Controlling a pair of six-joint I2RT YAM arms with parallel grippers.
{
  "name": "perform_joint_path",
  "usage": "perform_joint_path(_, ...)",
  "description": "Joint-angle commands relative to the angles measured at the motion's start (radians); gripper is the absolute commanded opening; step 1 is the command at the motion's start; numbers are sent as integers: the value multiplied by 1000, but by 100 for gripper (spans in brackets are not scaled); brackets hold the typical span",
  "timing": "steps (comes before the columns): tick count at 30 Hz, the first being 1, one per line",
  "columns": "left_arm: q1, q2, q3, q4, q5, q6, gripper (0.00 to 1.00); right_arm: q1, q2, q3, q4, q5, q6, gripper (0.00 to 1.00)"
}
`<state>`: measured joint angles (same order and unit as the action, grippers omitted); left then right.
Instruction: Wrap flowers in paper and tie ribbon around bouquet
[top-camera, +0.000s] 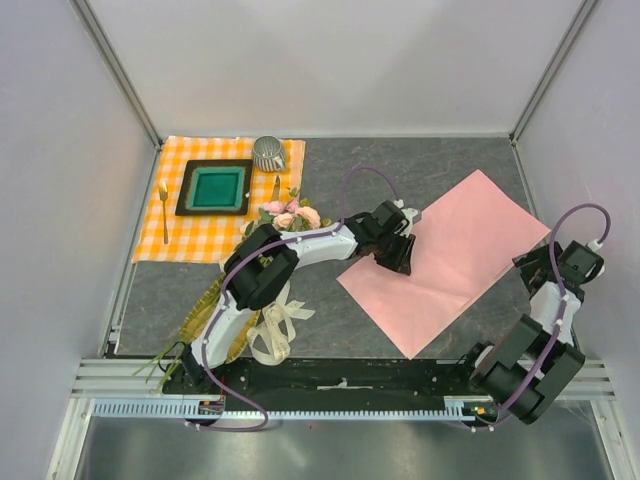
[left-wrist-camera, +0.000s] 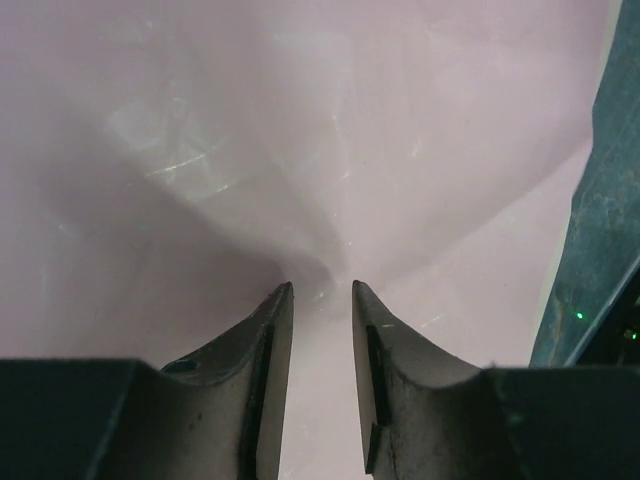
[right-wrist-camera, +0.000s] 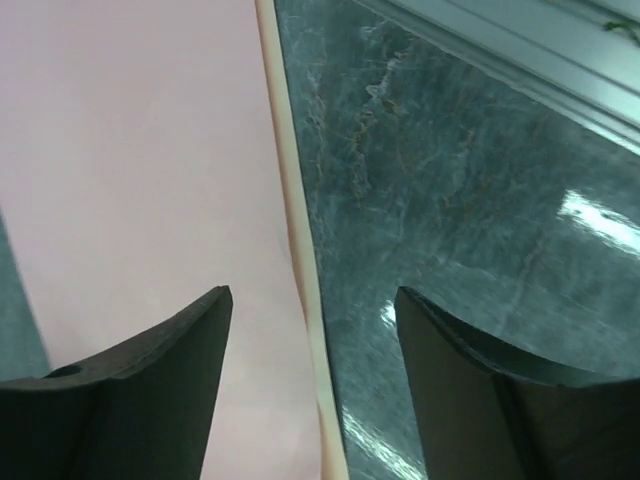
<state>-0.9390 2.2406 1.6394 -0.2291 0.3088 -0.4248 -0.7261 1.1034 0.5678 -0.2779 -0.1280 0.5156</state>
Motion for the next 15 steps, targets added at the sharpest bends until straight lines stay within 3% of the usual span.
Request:
perform_joint_path(1,-1,47,76,-42,-27,-77,35,-53,88,-58,301,-249,52,67)
perform_joint_path(2,0,50,74,-42,-20,-91,35,-64,99,-69,325,-275,63,60)
perform_joint_path(5,-1,66,76,-42,-5,-117,34,-67,131,-109,459,-348,110,55)
perform_joint_path(15,0,54,76,-72,-5,-94,32,-81,208,-123,505,-354,115,58)
